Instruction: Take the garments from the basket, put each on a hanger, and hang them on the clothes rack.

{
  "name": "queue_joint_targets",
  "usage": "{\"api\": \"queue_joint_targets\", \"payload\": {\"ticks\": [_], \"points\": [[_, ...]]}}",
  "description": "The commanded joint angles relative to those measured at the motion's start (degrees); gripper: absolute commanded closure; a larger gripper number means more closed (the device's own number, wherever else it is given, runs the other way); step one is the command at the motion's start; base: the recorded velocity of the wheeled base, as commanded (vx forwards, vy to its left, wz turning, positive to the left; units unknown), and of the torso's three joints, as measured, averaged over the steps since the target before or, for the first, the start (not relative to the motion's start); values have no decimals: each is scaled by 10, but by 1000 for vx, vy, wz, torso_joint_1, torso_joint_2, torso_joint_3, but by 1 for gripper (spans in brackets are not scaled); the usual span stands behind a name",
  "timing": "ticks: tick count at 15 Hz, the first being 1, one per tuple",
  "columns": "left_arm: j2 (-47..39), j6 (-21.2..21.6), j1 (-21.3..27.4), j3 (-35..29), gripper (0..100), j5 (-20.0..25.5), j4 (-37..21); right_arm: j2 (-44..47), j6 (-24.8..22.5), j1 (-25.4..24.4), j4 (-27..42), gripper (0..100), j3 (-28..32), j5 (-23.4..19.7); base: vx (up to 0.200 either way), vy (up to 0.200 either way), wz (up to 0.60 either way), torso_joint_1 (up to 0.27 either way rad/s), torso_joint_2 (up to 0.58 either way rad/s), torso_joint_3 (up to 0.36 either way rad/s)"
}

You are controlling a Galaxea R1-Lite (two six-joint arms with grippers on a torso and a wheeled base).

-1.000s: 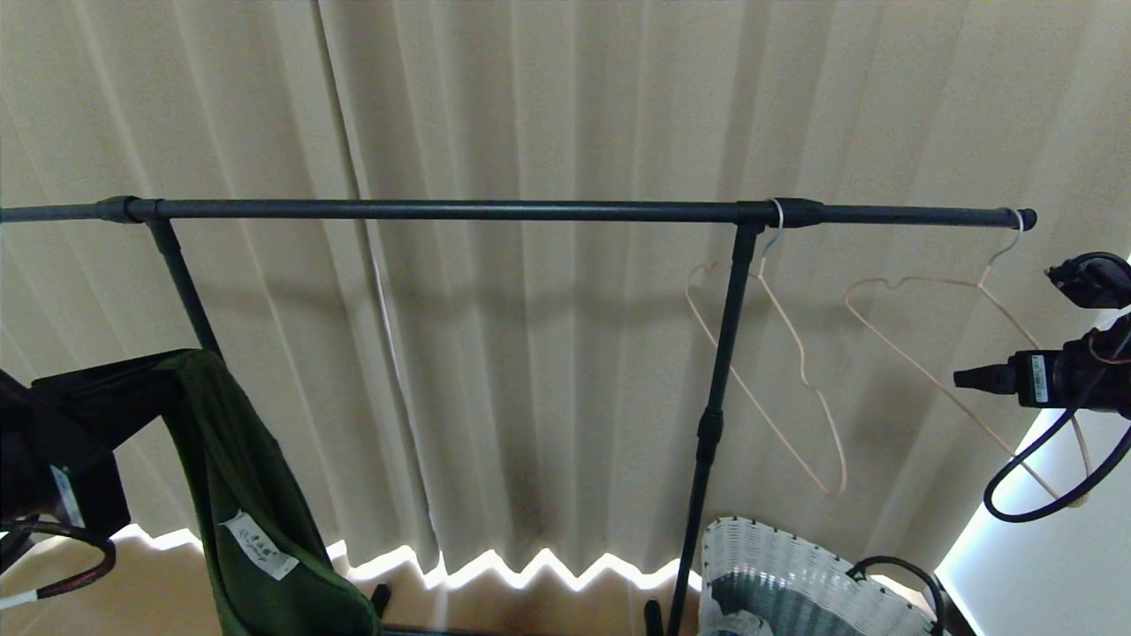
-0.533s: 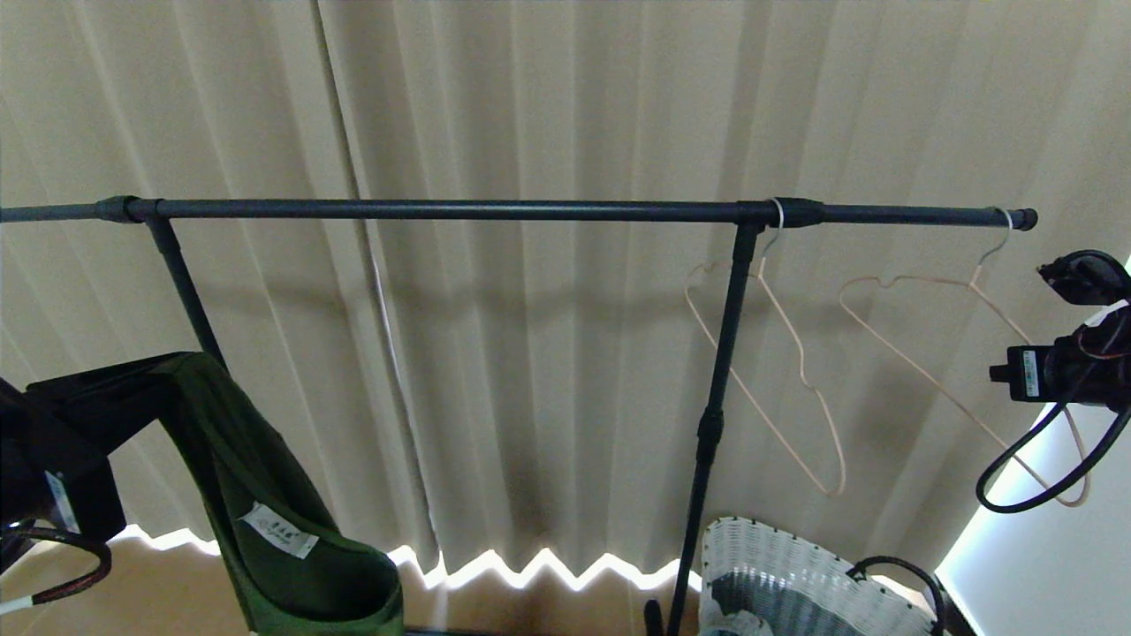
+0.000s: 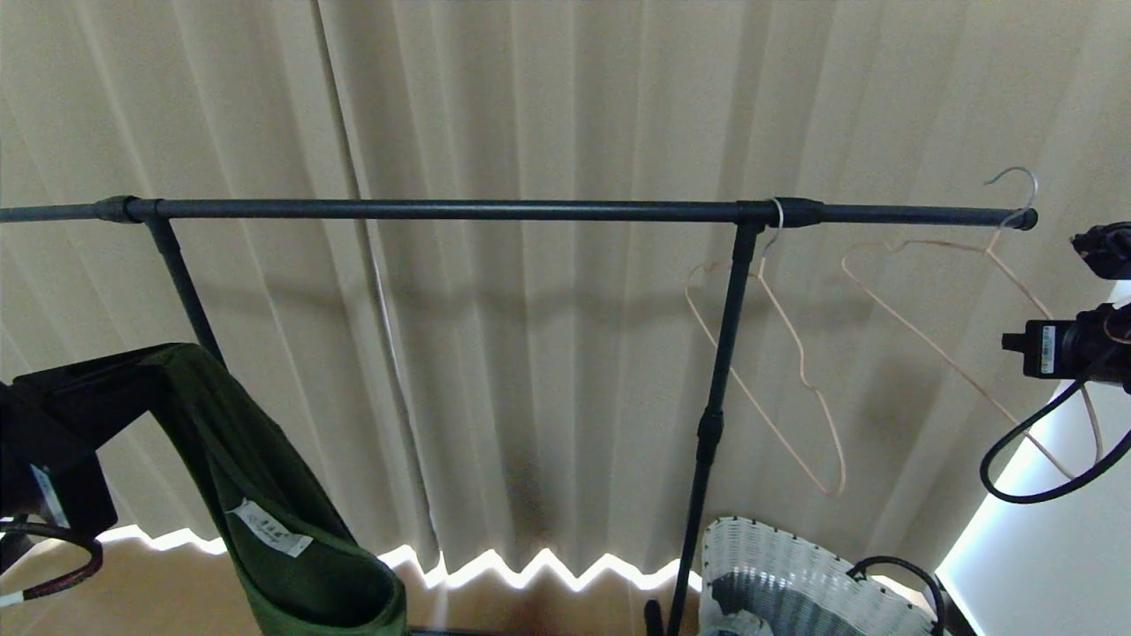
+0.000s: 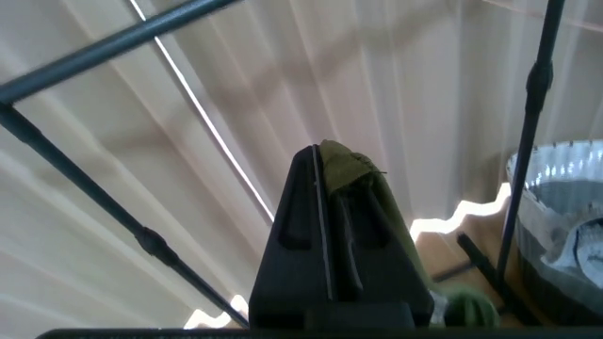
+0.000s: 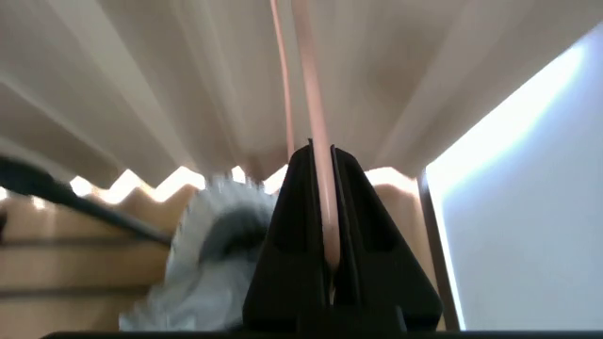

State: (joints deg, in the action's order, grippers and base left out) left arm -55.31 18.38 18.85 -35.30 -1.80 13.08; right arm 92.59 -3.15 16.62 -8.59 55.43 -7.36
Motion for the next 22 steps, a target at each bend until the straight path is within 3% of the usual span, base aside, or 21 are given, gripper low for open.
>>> {"api": "queue_joint_targets", "payload": {"ticks": [1,7,10,16,18,19,21,22], "points": [[1,0,0,1,100,0,5,-39,1,0,-18,100,-37,-5,0,0,0,0,0,0],[0,1,-8,1,100,-2,7,-148,-2,0,-17,100,-130,-28,0,0,0,0,0,0],[1,36,-39,10,100,-1,7,-180,-4,-1,-16,100,-155,-28,-200,0,0,9,7,-1],[2,36,-41,14,100,0,8,-210,-6,-2,-11,100,-192,-28,-200,0,0,1,2,5],[1,36,-41,23,100,0,27,-221,-4,-4,-18,100,-197,-34,0,0,0,0,0,0],[1,36,-41,30,100,0,40,-228,-4,-4,-18,100,-199,-48,0,0,0,0,0,0],[-3,36,-41,36,100,0,53,-263,2,-5,-11,100,-201,-137,0,0,0,0,0,0],[-3,35,-41,36,100,0,53,-273,2,-5,-11,100,-205,-158,0,0,0,0,0,0]]}}
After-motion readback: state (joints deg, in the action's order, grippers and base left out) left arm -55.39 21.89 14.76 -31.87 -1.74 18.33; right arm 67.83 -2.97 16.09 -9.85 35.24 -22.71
